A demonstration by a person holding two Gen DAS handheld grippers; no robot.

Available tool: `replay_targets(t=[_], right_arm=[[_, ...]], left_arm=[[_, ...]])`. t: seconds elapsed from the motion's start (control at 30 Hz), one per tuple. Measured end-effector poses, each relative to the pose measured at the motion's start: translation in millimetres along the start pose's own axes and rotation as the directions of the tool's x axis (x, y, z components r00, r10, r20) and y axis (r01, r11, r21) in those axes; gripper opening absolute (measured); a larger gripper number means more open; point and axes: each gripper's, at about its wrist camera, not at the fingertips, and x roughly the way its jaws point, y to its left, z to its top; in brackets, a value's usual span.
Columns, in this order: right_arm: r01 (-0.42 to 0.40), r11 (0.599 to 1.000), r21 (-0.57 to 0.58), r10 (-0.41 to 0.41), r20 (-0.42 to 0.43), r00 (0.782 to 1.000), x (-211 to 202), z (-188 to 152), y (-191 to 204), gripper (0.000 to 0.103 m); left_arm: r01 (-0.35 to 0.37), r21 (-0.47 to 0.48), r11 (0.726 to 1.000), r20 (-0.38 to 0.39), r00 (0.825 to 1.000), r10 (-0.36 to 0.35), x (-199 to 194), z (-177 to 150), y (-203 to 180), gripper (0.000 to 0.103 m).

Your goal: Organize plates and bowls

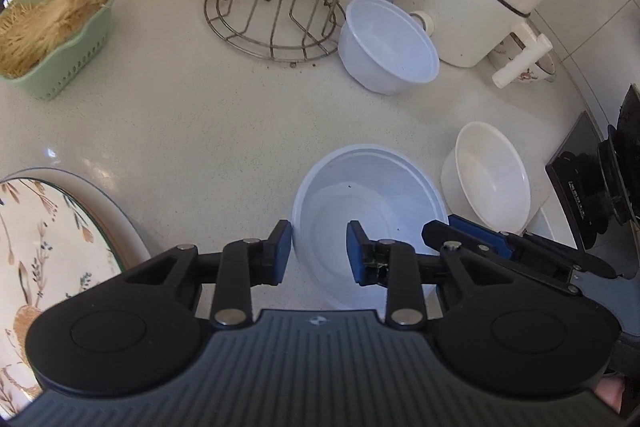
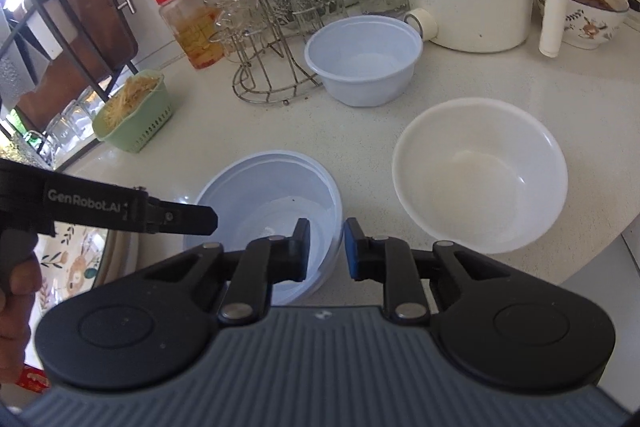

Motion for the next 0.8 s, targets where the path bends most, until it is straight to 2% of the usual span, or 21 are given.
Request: replay_targets(t=[0.27,0.47,0.8], right_arm=[[-0.041,0.998,-0.054,0.041,-0.009,0.999,6.9,7.7,16.1,0.022],[-0.036,0.996,-0.081,0.034,-0.031,0.999,19.2,8.3,24.2,0.022],[-0.026,0.996,-0.089,0.023,-0.035,0.999,24.1,10.6,32.6,0.023]], left_arm=[[-0.03,-0.045,0.999,0.044,0.999,0.032,-11.9,4.3,16.2,0.035],[-0.059,-0.075,0.995,0.046,0.997,0.062,-10.7,1.2,23.5,0.035],[-0.109,-0.026,0.994,0.047,0.993,0.111,-11.3,3.6,20.7,0.036]])
